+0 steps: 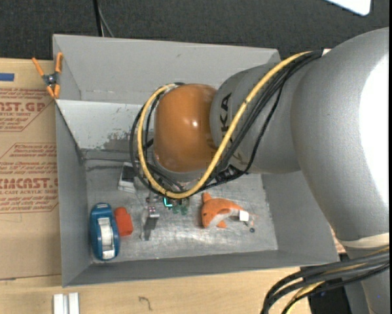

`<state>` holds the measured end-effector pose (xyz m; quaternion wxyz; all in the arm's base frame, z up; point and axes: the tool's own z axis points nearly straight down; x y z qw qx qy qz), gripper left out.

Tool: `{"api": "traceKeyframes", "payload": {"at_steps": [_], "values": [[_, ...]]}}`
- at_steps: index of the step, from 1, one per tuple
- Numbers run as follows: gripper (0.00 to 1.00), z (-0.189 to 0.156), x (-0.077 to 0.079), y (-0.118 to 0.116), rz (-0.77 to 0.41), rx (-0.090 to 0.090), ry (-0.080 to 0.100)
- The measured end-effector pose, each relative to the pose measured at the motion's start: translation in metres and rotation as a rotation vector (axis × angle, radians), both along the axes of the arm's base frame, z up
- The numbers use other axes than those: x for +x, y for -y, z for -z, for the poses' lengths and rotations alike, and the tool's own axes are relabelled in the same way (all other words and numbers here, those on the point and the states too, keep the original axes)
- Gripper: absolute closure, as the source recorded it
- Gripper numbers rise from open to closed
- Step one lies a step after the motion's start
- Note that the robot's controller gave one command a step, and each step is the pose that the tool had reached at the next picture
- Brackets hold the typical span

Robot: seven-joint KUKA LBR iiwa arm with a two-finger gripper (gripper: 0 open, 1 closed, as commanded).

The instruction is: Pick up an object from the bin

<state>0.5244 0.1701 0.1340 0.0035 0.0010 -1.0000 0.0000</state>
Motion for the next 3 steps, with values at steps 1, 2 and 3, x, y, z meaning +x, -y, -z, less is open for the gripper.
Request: {"api": "traceKeyframes", "payload": {"at_steps": [1,2,3], "values": [[0.00,-0.002,0.001,0.000,0.000,0.000,0.002],[0.00,-0.040,-0.022,-0.009,-0.047,-0.001,0.003],[0.00,-0.014,-0.019,-0.024,-0.135,0.004,0.019]]}}
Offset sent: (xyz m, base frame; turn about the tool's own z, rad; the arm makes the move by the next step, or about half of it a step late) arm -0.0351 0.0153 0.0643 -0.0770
